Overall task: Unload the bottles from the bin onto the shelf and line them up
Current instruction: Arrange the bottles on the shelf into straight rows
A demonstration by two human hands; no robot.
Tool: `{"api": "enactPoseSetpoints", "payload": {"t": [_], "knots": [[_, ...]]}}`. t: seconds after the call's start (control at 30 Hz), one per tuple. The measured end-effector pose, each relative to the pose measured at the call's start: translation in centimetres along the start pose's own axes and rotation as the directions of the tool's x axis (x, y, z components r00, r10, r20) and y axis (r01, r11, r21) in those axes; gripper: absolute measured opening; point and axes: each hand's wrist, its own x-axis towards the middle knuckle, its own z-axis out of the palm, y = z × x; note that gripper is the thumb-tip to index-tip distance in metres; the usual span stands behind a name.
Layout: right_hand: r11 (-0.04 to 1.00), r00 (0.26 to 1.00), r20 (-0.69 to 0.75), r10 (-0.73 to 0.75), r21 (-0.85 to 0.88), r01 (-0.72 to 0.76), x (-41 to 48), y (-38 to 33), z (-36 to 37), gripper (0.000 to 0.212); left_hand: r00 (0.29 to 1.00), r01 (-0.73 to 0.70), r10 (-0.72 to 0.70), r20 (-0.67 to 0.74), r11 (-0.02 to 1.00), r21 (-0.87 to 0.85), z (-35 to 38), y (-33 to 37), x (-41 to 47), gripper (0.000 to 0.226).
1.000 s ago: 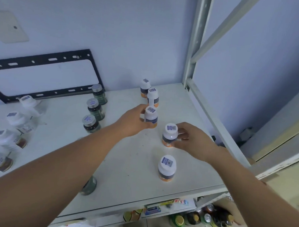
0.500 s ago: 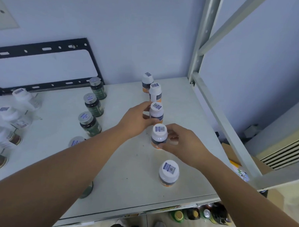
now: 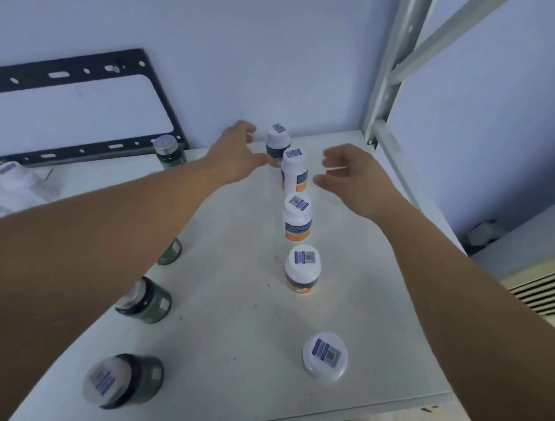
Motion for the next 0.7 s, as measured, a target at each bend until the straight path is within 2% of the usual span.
{"api": "enactPoseSetpoints", "payload": {"t": [0.07, 0.17, 0.27, 0.43, 0.5, 0.63, 0.7], "knots": [[0.999, 0.996, 0.093, -0.006, -0.036, 0.009, 1.8, -0.2, 1.1, 0.059, 0.999, -0.024, 0.025, 0.039, 0.999, -0.04, 1.0, -0.1, 1.5, 0.082], [0.997, 0.983, 0.181, -0.034, -0.062, 0.046, 3.5, 0.0, 2.4, 0.056, 0.995, -0.089, 0.089, 0.048, 0.996, -0.015, 2.5, -0.2, 2.8, 0.063], [0.989, 0.982, 0.183, -0.038, -0.131, 0.063, 4.4, 0.4, 3.1, 0.046, 0.994, -0.106, 0.107, 0.019, 0.993, -0.052, 3.4, -0.2, 3.5, 0.049], [0.976, 0.985, 0.166, -0.047, -0.203, 0.081, 4.9, 0.7, 3.4, 0.043, 0.991, -0.126, 0.127, 0.03, 0.992, -0.029, 3.3, -0.2, 4.5, 0.046], [0.964, 0.984, 0.172, -0.044, -0.253, 0.088, 4.8, 0.7, 3.4, 0.046, 0.992, -0.118, 0.119, 0.039, 0.993, -0.015, 3.2, -0.2, 4.6, 0.051], [0.935, 0.982, 0.183, 0.043, -0.353, 0.025, 4.5, -0.1, 2.1, 0.062, 0.993, -0.055, 0.053, 0.109, 0.998, 0.019, 1.7, 0.3, 3.7, 0.087], [0.922, 0.988, 0.152, 0.023, -0.386, 0.038, 4.4, -1.0, 1.1, 0.06, 0.993, -0.046, 0.036, 0.108, 0.995, 0.091, 0.2, 0.6, 2.8, 0.088]]}}
